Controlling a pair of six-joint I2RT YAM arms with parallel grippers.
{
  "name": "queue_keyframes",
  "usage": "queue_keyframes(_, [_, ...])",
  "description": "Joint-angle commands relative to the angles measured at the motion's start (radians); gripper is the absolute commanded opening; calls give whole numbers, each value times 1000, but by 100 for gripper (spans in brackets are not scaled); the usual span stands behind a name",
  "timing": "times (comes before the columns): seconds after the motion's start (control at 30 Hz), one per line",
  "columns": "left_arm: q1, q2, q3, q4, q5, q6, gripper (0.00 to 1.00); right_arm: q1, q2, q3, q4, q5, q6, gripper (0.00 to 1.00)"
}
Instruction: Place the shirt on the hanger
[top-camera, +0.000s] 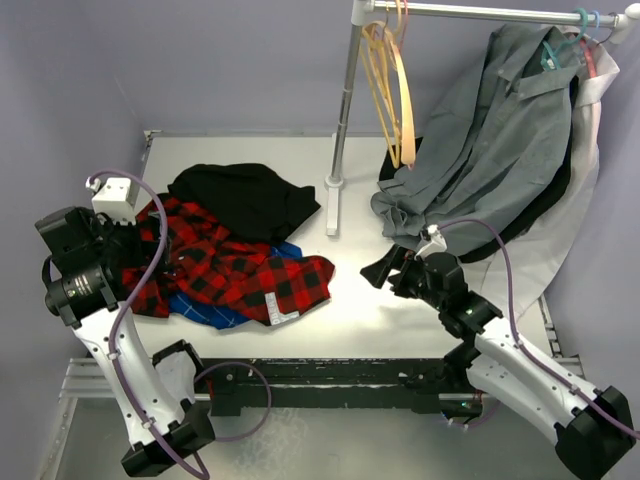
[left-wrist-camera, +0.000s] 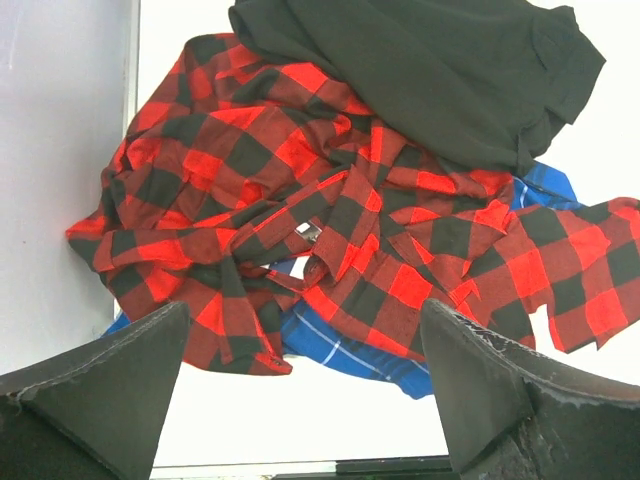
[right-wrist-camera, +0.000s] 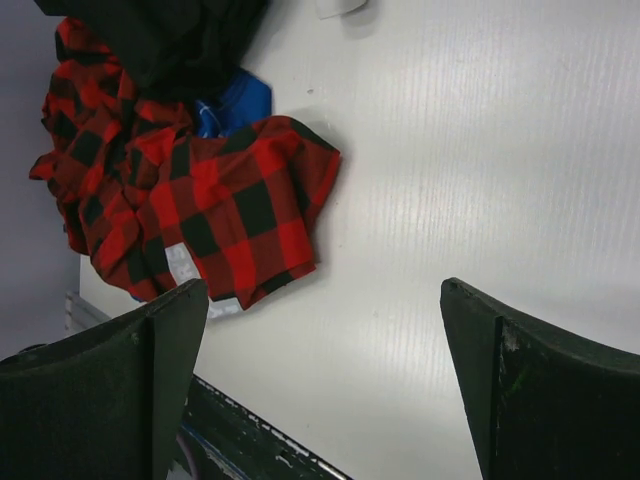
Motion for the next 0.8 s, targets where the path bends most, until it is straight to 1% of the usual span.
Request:
queue_keyframes(0.0, [-2, -22, -1, 37, -30, -12, 99, 4, -49, -1, 42, 17, -33, 100])
queue_keyframes(0.07, [-2, -21, -5, 45, -61, -25, 99, 3, -94, -12, 39, 33, -32, 100])
queue_keyframes(0.17, [-2, -24, -3, 45, -72, -28, 100, 4, -170, -29, 83, -40, -91, 100])
queue_keyframes(0.27, [-2, -22, -2, 41, -52, -22, 100, 4, -224, -51, 130, -88, -110, 100])
queue_keyframes(0.33, [-2, -23, 2, 32, -21, -7, 100, 4, -226, -56, 141, -119, -129, 100])
queue_keyframes(0.37, [-2, -20, 8, 9, 17, 27, 99, 4, -215, -55, 151, -147, -145, 100])
queue_keyframes(0.4, [-2, -10, 20, -24, 100, 74, 100, 4, -197, -52, 160, -183, -166, 100])
queue_keyframes(0.43, [-2, 8, 42, -86, 208, 151, 100, 4, -171, -41, 152, -204, -188, 100])
queue_keyframes(0.47, [-3, 43, 72, -144, 298, 232, 100, 4, -141, -29, 129, -191, -206, 99])
queue_keyframes(0.5, [-5, 85, 115, -220, 366, 311, 98, 4, -130, -25, 115, -170, -221, 98])
queue_keyframes(0.53, [-6, 132, 154, -308, 391, 456, 97, 4, -128, -26, 110, -158, -238, 98])
queue_keyframes(0.57, [-8, 169, 194, -393, 406, 580, 97, 4, -132, -29, 114, -150, -250, 98])
queue_keyframes(0.6, [-10, 193, 223, -459, 413, 673, 97, 4, -138, -34, 128, -149, -259, 98])
queue_keyframes(0.63, [-20, 195, 229, -471, 399, 723, 98, 4, -141, -39, 147, -162, -268, 98])
queue_keyframes(0.67, [-55, 190, 223, -471, 362, 760, 99, 5, -134, -40, 166, -190, -283, 98])
queue_keyframes(0.7, [-116, 189, 212, -472, 317, 778, 100, 5, -122, -36, 184, -216, -302, 98])
queue_keyframes(0.77, [-270, 206, 185, -472, 200, 760, 100, 7, -91, -31, 224, -253, -349, 98])
